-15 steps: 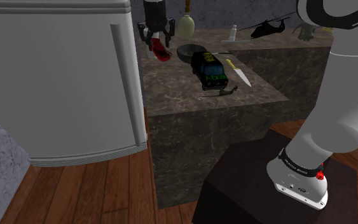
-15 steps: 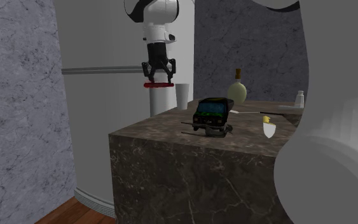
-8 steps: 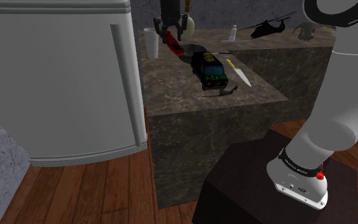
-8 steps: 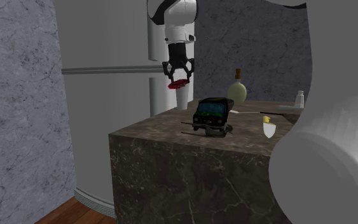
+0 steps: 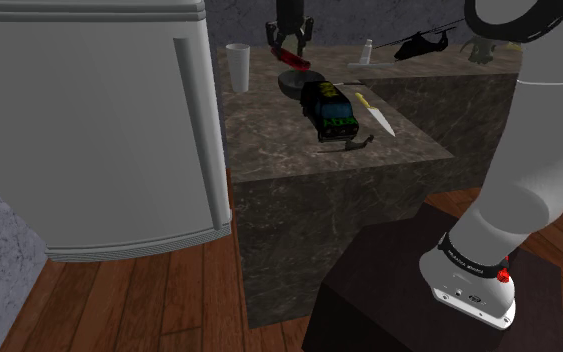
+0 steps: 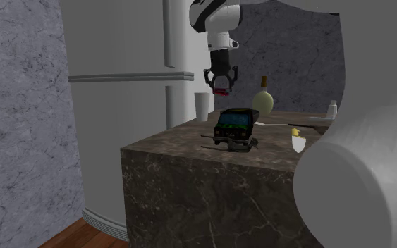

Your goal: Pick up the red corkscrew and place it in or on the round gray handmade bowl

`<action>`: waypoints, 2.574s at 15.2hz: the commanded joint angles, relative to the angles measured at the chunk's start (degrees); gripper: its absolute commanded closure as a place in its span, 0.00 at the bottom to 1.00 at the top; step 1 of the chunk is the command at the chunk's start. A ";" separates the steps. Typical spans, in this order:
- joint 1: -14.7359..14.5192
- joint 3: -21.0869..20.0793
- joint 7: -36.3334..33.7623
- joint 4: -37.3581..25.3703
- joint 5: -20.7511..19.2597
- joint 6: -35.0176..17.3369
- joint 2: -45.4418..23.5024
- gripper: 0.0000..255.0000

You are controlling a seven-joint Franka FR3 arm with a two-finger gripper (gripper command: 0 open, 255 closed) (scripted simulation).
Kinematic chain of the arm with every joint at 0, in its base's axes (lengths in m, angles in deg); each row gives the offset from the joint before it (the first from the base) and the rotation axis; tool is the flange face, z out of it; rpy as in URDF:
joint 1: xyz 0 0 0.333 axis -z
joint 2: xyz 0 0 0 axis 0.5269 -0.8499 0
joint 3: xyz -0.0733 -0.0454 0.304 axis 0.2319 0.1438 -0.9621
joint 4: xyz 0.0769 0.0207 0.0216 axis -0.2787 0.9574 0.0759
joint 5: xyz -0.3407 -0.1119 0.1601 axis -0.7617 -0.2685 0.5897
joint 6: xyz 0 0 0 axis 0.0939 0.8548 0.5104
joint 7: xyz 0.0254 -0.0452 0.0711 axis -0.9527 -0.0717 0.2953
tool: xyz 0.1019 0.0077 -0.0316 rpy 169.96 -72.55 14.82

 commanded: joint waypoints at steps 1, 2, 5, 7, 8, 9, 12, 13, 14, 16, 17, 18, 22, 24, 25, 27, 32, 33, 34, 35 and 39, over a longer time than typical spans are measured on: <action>1.52 0.79 2.56 -1.99 0.13 0.47 -1.16 1.00; 2.24 1.17 3.74 -3.12 0.18 0.71 -1.91 1.00; 4.33 2.25 7.24 -7.33 0.30 1.73 -4.66 1.00; 4.93 2.49 8.00 -7.28 0.37 1.11 -5.13 1.00; 5.03 2.49 7.91 -6.03 0.41 0.17 -4.82 1.00; 5.12 2.49 7.81 -4.82 0.44 -0.76 -4.55 1.00; 5.35 2.49 7.54 -1.48 0.51 -3.42 -3.88 1.00; 5.42 2.50 7.45 -0.44 0.52 -4.28 -3.71 1.00; 5.48 2.50 7.36 0.56 0.53 -5.12 -3.56 1.00; 5.59 2.51 7.18 2.47 0.53 -6.78 -3.31 1.00; 5.64 2.52 7.09 3.37 0.52 -7.59 -3.22 1.00; 5.69 2.53 7.00 4.25 0.51 -8.39 -3.15 1.00; 5.79 2.55 6.78 6.26 0.46 -10.27 -3.03 1.00; 5.80 2.54 6.78 6.24 0.46 -10.26 -3.04 1.00; 5.80 2.54 6.78 6.24 0.46 -10.26 -3.04 1.00; 5.80 2.54 6.78 6.24 0.45 -10.26 -3.04 1.00; 5.77 2.50 6.68 6.68 0.47 -10.40 -2.75 0.00; 5.79 2.51 6.70 6.68 0.47 -10.36 -2.72 0.00; 5.80 2.54 6.78 6.25 0.46 -10.26 -3.04 0.00; 5.63 2.47 6.87 4.43 0.50 -8.38 -2.98 0.00; 5.03 2.31 7.12 -1.50 0.50 -2.83 -3.37 0.00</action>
